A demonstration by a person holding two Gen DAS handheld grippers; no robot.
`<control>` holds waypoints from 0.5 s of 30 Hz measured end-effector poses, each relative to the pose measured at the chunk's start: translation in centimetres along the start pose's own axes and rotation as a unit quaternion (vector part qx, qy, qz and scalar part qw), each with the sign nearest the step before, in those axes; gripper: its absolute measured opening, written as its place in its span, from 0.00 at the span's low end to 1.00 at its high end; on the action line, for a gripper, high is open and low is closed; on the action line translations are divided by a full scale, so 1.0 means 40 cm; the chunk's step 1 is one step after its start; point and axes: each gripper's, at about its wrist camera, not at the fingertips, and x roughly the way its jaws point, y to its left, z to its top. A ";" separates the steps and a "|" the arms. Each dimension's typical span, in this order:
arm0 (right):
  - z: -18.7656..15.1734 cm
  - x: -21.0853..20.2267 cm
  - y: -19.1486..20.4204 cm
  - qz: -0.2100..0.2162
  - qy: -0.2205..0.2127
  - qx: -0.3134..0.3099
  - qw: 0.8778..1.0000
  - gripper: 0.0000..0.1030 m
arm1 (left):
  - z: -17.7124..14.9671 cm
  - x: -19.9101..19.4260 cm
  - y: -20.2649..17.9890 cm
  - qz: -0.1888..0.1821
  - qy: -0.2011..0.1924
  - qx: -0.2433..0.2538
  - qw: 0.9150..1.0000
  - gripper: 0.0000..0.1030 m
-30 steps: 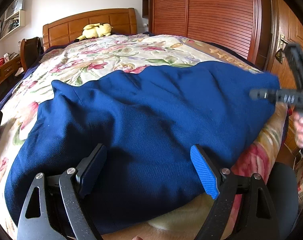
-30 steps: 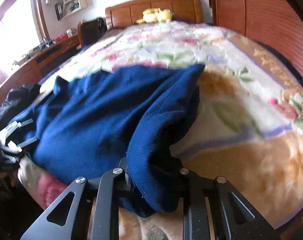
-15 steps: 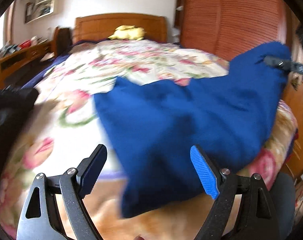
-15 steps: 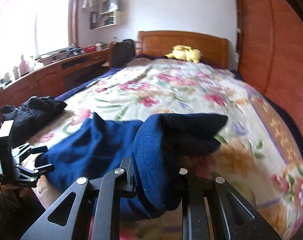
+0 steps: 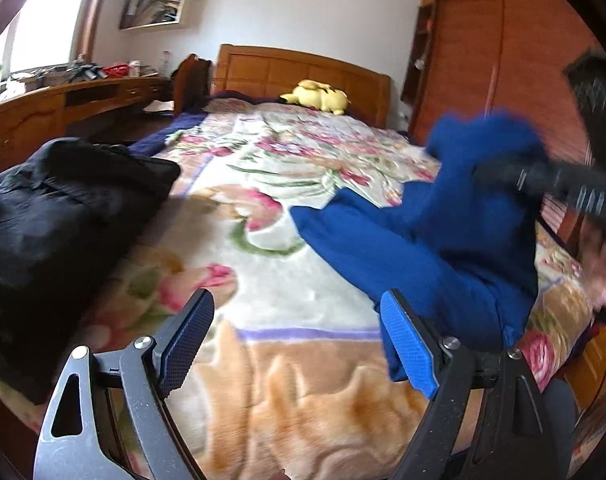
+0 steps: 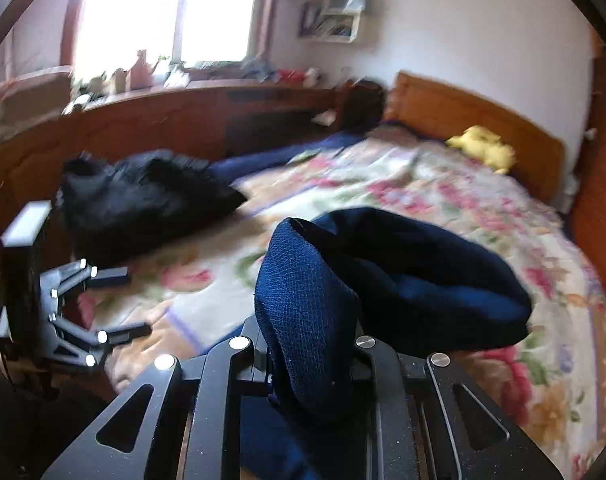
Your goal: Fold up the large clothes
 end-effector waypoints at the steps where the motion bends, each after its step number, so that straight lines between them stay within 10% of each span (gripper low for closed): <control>1: -0.006 0.026 0.018 0.009 0.017 -0.005 1.000 0.21 | 0.000 -0.001 0.010 0.001 -0.001 -0.004 1.000 0.84; 4: -0.028 0.078 0.056 0.024 0.047 -0.014 0.999 0.31 | -0.001 -0.002 0.035 0.004 -0.004 -0.013 1.000 0.84; 8: -0.022 0.058 0.057 0.056 0.043 -0.005 0.998 0.68 | 0.000 0.008 0.047 0.006 -0.002 -0.016 1.000 0.84; 15: -0.024 -0.089 -0.056 0.010 -0.031 0.026 0.999 0.75 | -0.003 -0.004 0.025 0.001 -0.012 -0.010 1.000 0.84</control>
